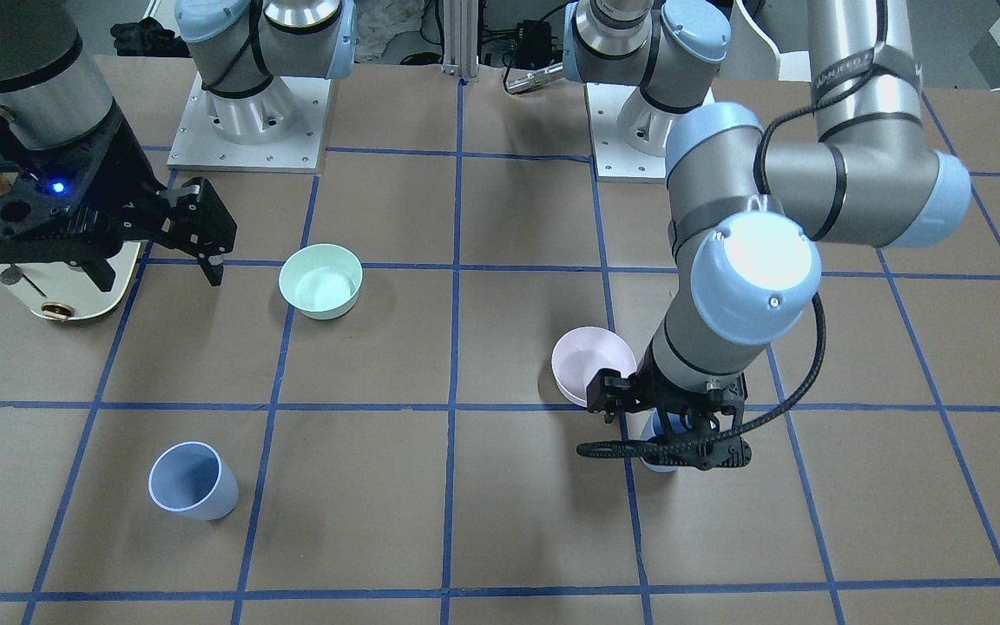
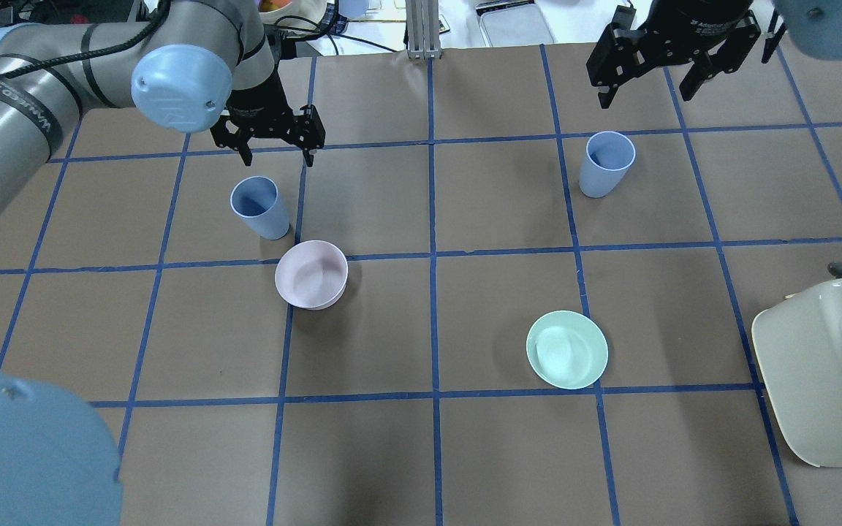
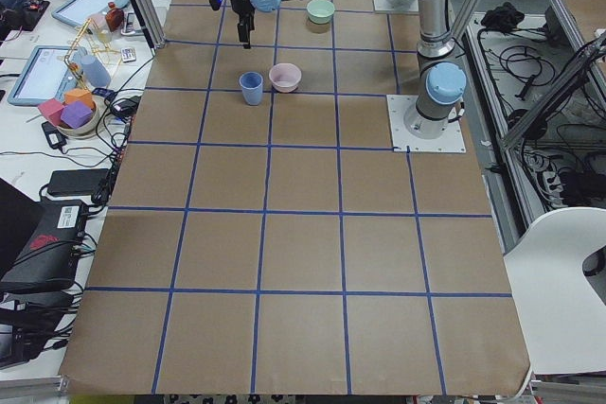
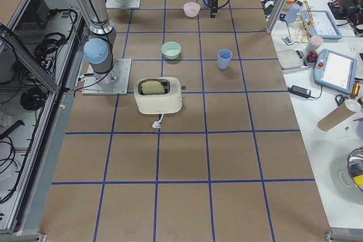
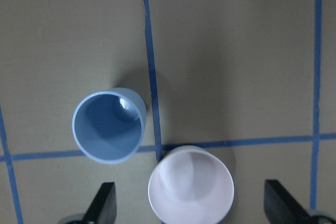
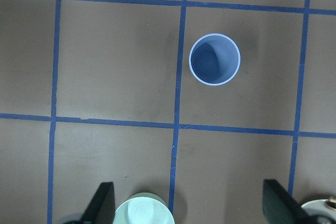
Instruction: Stack blue cups with both arms
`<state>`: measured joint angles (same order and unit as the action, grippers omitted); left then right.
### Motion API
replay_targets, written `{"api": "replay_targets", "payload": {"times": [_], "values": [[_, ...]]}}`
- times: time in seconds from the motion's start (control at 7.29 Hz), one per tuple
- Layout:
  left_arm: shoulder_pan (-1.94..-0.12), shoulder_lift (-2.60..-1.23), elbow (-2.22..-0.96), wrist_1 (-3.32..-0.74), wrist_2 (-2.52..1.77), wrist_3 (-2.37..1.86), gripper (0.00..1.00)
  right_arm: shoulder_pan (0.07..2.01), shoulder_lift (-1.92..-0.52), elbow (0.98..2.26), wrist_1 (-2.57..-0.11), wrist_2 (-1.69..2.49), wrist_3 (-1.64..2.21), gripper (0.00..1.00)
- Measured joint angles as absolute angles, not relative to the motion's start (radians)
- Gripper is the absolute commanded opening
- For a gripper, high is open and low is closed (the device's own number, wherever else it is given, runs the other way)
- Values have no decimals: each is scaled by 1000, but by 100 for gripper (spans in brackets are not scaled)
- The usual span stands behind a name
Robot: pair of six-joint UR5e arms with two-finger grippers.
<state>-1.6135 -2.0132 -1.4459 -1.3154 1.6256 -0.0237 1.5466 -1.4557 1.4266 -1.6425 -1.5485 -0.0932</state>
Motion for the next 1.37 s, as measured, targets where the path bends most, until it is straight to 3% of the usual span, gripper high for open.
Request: {"api": "replay_targets", "payload": {"times": [0.14,0.27,0.41,0.96,1.37], "values": [[-1593,-2034,-1476,-1295,1632,-27,47,1546,-1456,1427,-1643,-1549,-93,100],[-1581,-2045,-1513,-1259,1633,-30,13,1546,-1456,1427,-1643,-1549,-94,100],[-1577,-2052,-1546,-1205,1631,-32,0,1546,-1456,1427,-1643,-1549,-94,100],[-1591,-2039,-1573,-1130,1635,-33,0,1545,-1456,1428,-1640,-1549,-94,100],[-1763,-1989,-1505,-1203,1635,-159,0,1545,-1456,1428,-1640,-1552,-95,100]]}}
